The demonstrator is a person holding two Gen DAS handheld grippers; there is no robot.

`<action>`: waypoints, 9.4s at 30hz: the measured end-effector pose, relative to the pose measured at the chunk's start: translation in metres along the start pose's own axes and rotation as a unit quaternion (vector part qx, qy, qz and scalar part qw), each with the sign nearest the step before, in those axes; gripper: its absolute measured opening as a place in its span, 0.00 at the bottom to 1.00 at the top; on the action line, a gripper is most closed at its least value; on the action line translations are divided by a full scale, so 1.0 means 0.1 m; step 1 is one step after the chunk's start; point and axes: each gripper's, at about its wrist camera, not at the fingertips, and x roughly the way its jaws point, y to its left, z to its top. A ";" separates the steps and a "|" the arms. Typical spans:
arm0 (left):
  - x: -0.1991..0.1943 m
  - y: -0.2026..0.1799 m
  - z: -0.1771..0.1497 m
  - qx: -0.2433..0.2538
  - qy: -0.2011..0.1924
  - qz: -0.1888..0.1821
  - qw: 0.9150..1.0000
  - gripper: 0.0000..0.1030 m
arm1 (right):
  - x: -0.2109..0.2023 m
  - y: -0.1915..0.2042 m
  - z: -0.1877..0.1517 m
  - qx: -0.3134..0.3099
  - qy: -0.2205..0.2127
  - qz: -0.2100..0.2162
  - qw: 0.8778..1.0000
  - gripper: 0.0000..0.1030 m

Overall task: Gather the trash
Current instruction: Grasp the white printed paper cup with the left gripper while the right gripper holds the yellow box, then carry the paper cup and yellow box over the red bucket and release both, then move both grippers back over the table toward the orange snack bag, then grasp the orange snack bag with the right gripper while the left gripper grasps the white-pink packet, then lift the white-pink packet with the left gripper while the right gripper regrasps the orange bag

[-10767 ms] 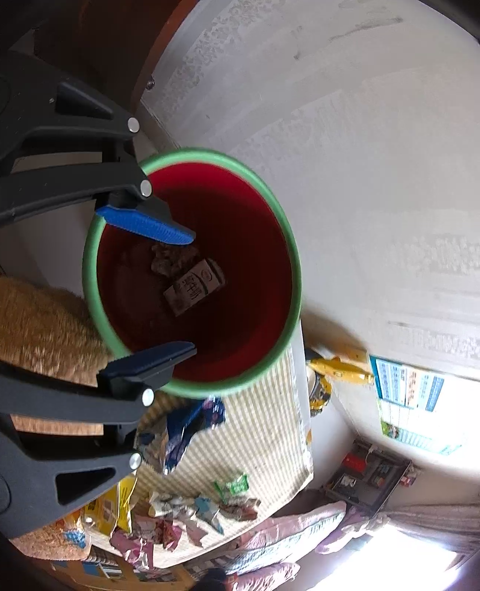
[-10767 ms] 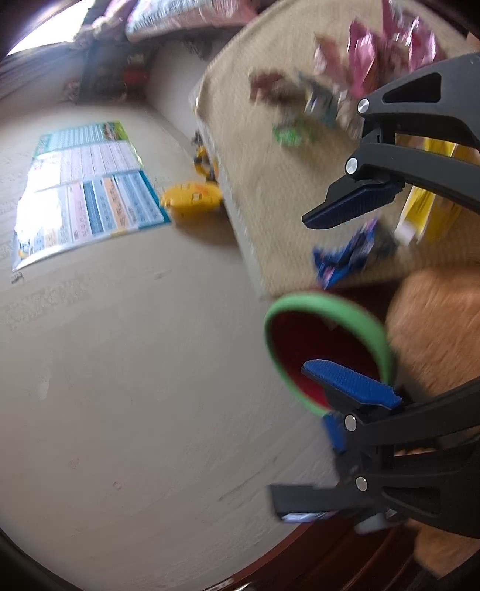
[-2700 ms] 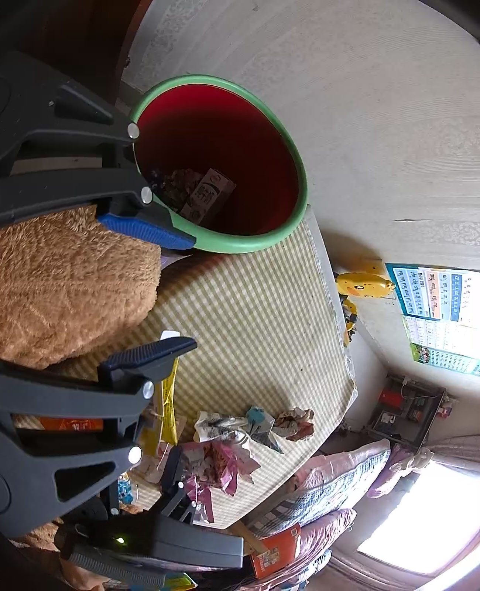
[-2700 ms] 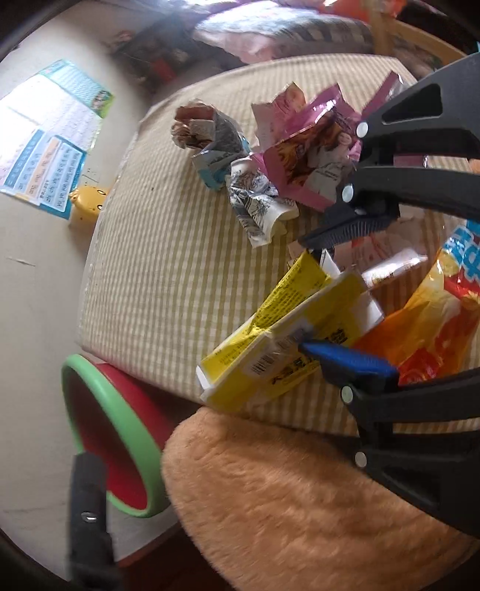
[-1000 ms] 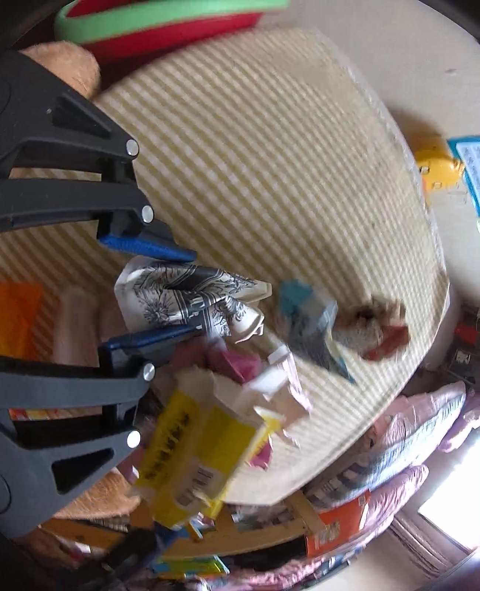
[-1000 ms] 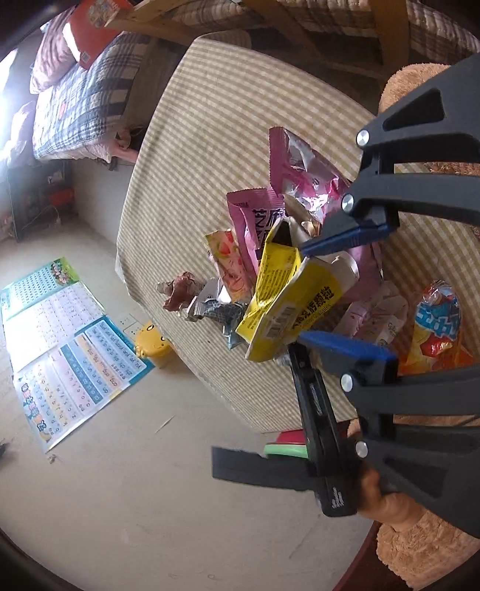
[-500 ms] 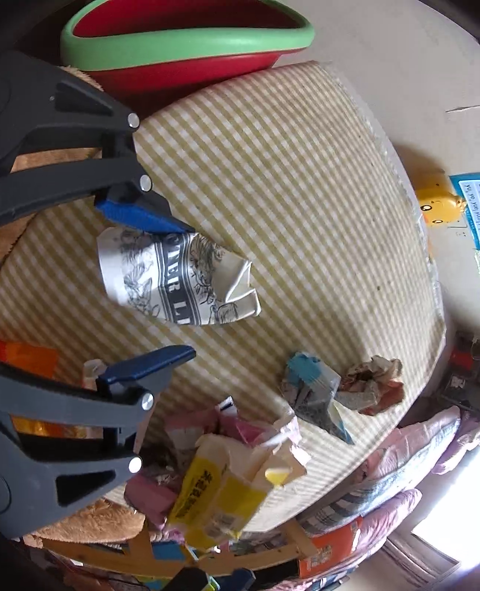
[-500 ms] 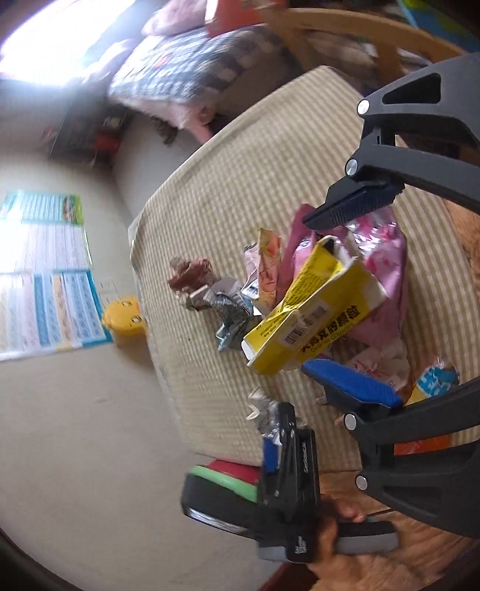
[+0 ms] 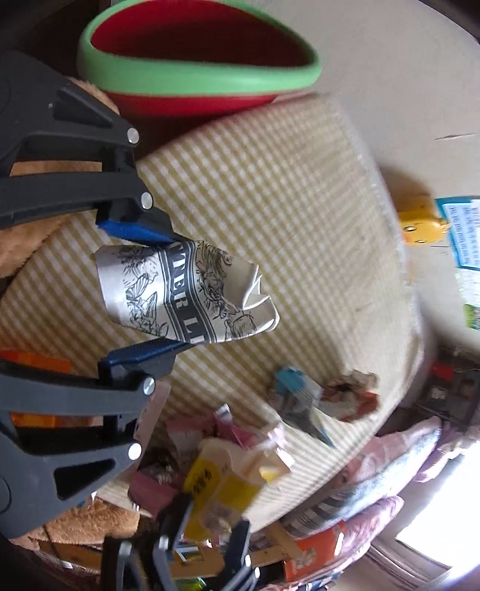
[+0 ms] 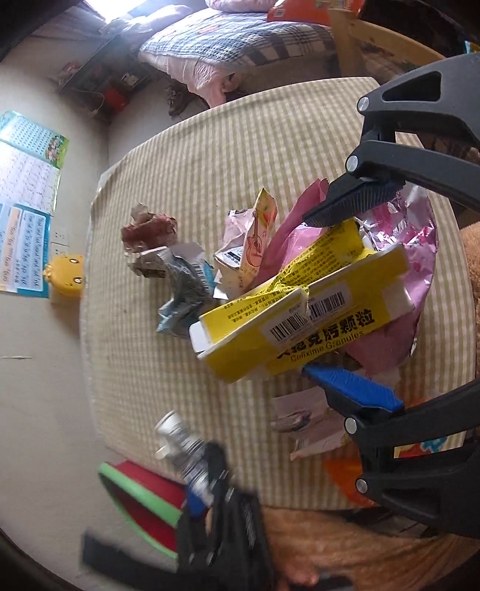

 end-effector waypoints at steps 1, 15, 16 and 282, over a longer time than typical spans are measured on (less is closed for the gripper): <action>-0.10 0.00 0.00 0.002 -0.012 0.003 1.000 0.43 | 0.00 0.01 0.00 0.001 -0.001 0.001 1.000 0.68; -0.96 0.11 0.03 -0.007 -0.115 0.006 0.993 0.43 | -0.59 0.17 -0.02 0.106 -0.099 0.024 0.989 0.29; -1.00 0.12 0.02 -0.007 -0.119 0.007 0.993 0.43 | -0.67 0.18 -0.02 0.125 -0.115 0.031 0.985 0.29; -1.41 0.33 -0.17 -0.001 -0.184 0.062 0.981 0.29 | -1.25 0.59 -0.05 0.271 -0.229 0.078 0.932 0.03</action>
